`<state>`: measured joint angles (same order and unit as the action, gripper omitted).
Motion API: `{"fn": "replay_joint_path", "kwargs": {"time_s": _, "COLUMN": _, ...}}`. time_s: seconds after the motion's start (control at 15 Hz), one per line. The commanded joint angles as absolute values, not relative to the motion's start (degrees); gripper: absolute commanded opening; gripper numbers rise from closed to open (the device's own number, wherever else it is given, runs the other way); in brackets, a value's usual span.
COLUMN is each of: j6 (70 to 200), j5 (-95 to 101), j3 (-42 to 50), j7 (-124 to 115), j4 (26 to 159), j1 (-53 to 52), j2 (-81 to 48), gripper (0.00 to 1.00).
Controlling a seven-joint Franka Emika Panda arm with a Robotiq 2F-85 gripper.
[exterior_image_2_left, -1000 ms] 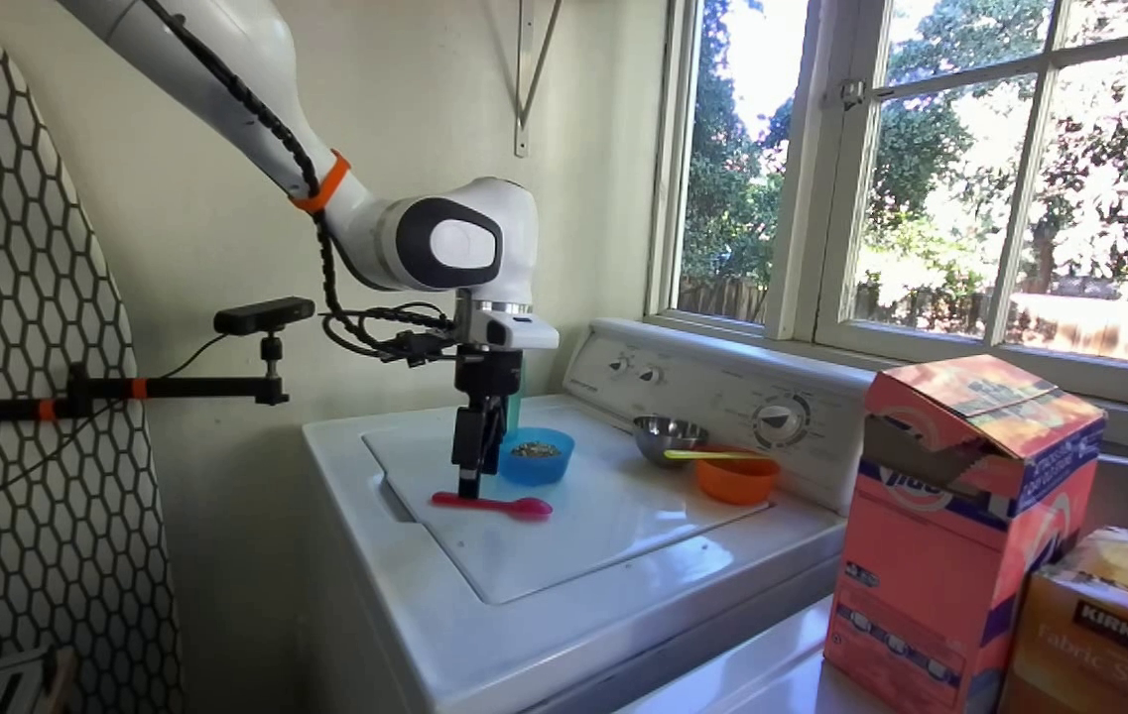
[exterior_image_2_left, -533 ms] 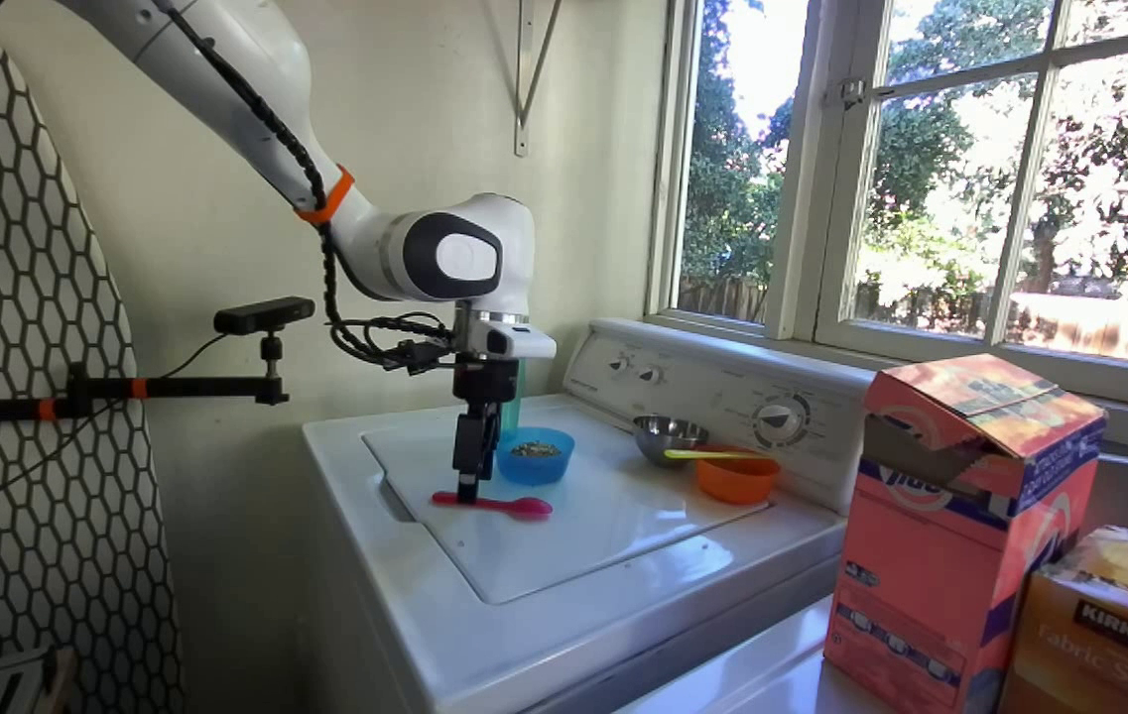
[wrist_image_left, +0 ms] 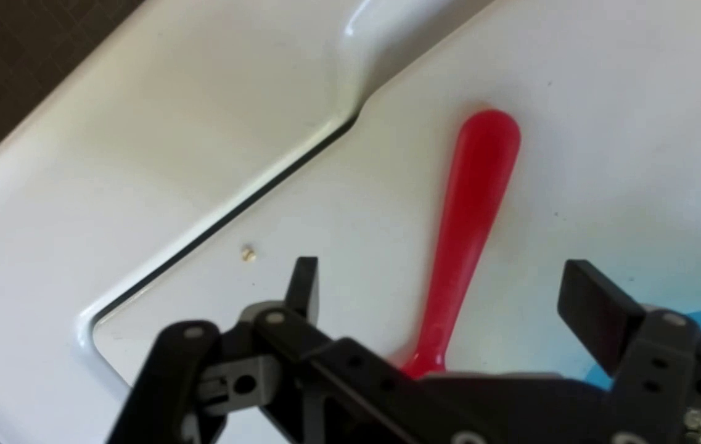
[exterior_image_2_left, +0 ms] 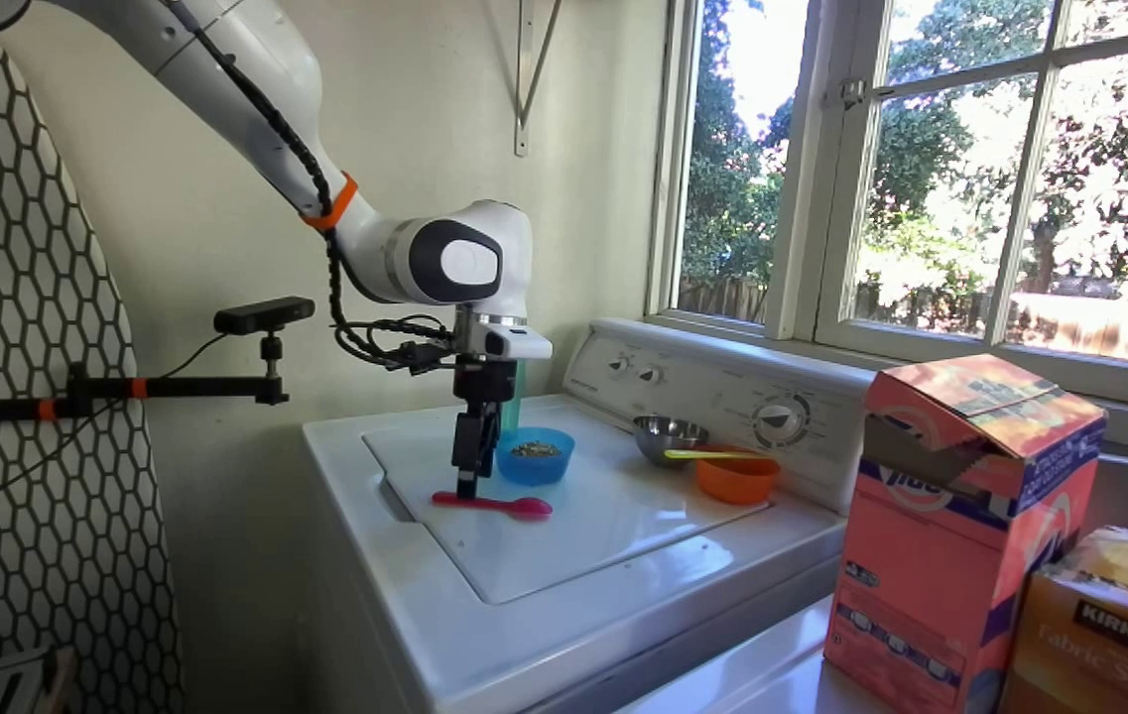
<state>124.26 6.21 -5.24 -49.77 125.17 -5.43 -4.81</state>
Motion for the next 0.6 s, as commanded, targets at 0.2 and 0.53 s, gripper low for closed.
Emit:
{"fn": "replay_joint_path", "kwargs": {"time_s": 0.2, "j6": 122.46, "j5": 6.51, "j3": -3.91, "j7": -51.32, "j4": 118.98, "j1": -6.38, "j2": -11.27, "gripper": 1.0}}
{"fn": "replay_joint_path", "kwargs": {"time_s": 0.53, "j6": 122.35, "j5": 5.14, "j3": -2.64, "j7": -48.75, "j4": 118.93, "j1": -5.83, "j2": -10.91, "gripper": 1.0}}
